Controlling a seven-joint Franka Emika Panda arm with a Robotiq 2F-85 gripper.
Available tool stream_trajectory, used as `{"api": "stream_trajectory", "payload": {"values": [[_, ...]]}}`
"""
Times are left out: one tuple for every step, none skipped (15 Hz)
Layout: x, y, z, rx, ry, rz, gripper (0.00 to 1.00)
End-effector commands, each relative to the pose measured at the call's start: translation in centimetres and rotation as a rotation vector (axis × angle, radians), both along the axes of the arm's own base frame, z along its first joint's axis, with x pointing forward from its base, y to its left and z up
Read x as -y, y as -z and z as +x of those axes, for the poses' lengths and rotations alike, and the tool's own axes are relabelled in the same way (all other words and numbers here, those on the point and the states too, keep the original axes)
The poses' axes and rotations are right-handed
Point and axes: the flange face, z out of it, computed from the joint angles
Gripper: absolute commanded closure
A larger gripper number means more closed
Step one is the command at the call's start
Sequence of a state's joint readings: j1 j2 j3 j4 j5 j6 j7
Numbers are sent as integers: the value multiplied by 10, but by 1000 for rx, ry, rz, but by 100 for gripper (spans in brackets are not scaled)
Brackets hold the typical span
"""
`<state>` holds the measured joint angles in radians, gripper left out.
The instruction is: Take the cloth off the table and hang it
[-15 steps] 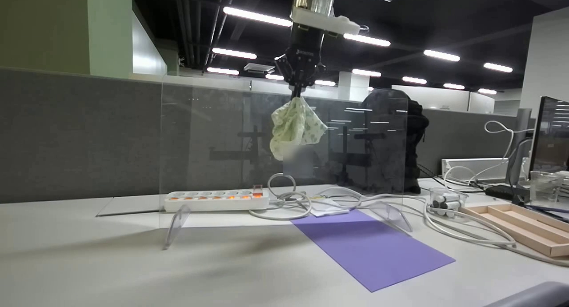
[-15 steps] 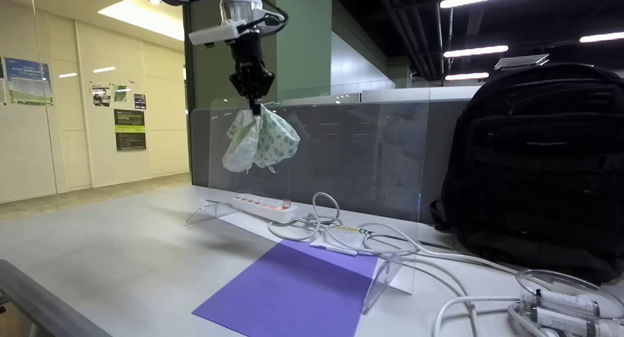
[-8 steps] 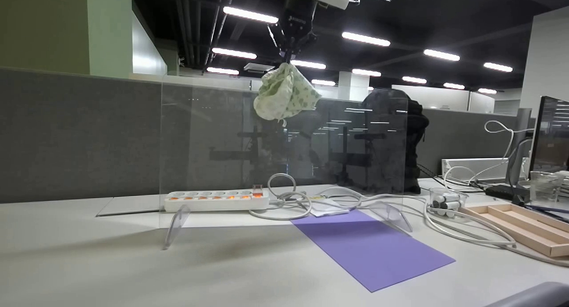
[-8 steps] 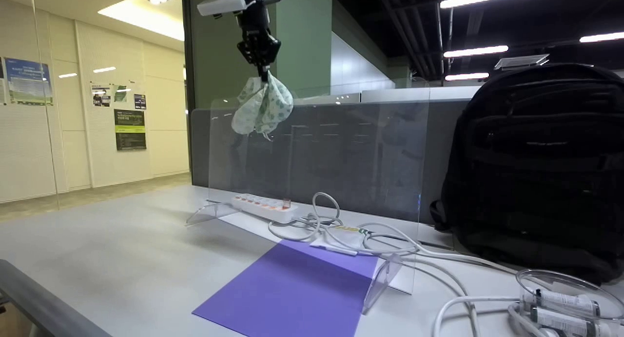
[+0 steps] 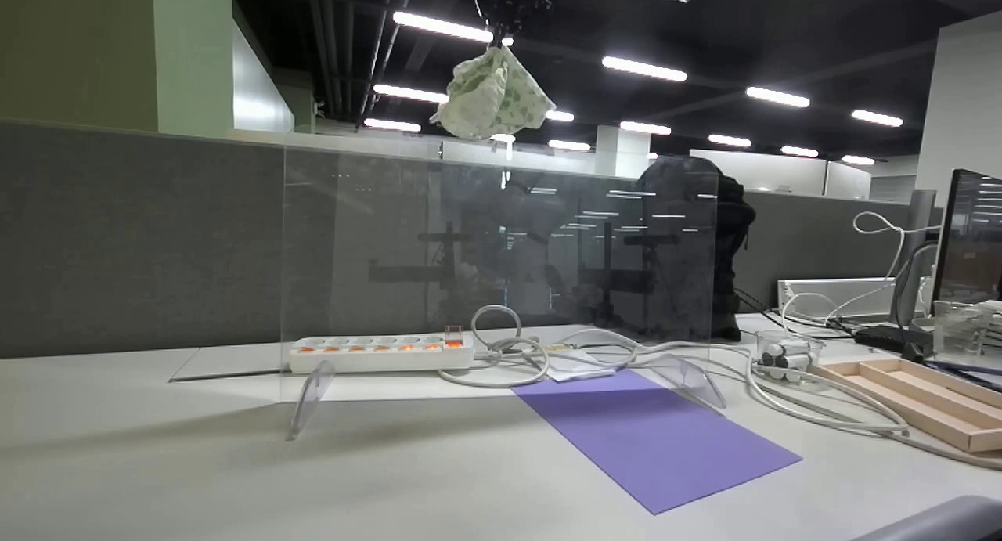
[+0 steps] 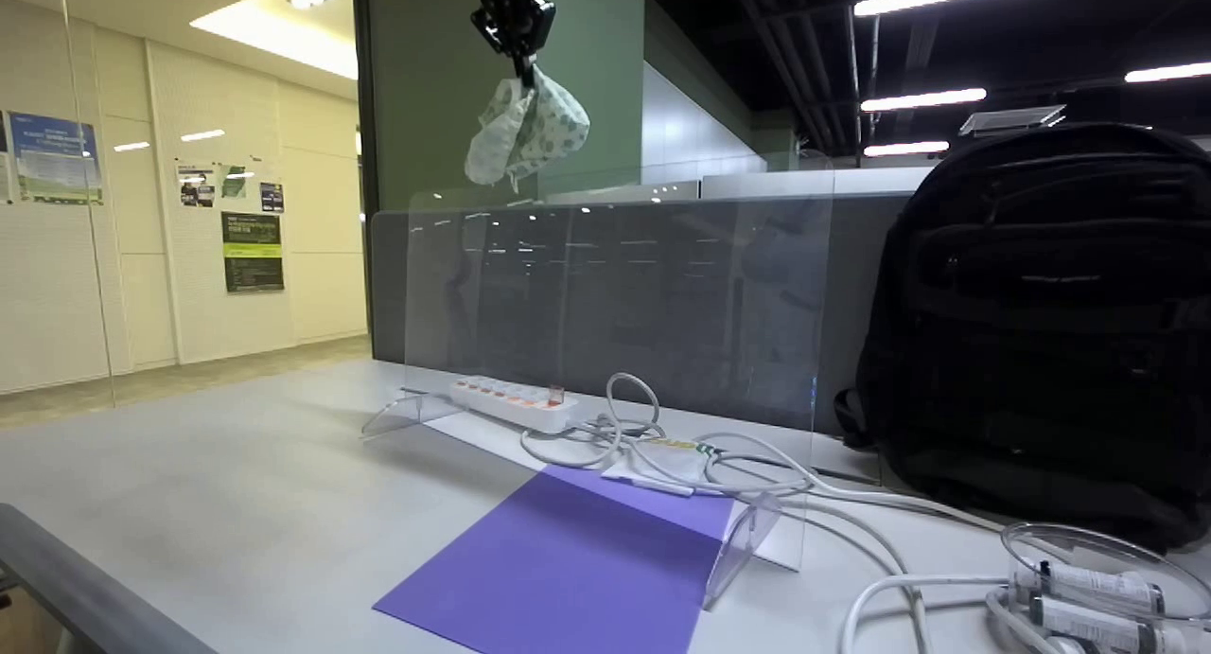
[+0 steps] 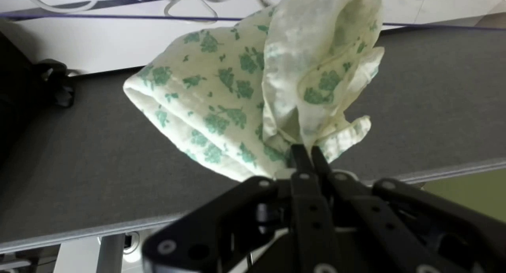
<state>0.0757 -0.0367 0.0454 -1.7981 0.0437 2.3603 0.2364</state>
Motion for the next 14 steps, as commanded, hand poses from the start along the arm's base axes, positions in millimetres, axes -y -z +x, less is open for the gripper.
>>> {"api": "stream_trajectory", "payload": {"values": [[6,-9,4,-2,25,17,99],[9,-4,4,-14,28,20,99],[13,0,5,-28,35,24,99],[18,8,7,-51,37,33,99],[21,14,7,-69,42,42,99],[25,20,8,-91,46,52,99],[28,24,9,-112,51,62,99],[32,31,10,-132,56,70,99],[36,37,11,-149,60,76,99],[39,42,12,-165,62,77,99],[42,46,13,-179,64,79,99],[45,52,13,-192,66,78,99],[47,56,14,-204,66,80,99],[49,60,15,-216,65,80,99]]}}
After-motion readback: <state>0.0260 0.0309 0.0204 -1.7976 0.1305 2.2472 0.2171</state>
